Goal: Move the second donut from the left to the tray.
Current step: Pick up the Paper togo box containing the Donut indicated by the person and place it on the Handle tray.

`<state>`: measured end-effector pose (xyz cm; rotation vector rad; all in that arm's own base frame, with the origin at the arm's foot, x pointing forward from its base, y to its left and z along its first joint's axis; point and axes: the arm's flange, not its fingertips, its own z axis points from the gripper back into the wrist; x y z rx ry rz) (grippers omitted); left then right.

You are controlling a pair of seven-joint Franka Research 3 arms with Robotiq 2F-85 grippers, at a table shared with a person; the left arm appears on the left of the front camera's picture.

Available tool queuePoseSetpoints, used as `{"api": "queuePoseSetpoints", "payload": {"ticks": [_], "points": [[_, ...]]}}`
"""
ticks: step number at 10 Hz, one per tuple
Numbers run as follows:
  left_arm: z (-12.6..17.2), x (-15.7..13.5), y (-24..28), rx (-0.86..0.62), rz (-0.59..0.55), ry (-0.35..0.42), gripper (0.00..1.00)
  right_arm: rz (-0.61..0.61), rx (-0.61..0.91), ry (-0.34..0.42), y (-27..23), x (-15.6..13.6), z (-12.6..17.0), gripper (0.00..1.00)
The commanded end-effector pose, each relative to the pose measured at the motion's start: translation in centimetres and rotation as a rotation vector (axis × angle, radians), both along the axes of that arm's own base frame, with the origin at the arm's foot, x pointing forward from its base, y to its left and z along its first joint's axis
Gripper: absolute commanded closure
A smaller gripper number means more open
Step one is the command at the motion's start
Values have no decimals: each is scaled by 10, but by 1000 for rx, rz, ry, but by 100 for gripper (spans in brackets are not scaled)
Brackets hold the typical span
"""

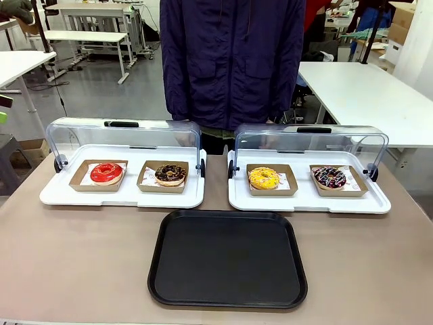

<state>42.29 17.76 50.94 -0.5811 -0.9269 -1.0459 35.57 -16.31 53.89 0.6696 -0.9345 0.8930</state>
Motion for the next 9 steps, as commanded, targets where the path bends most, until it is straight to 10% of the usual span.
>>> {"api": "queuePoseSetpoints", "payload": {"ticks": [1, 9], "points": [[2, 0, -1, -4, -11, -5, 0, 6, 12, -29, 1, 3, 0, 0], [2, 0, -1, -4, -11, -5, 0, 6, 12, -29, 1, 3, 0, 0]]}}
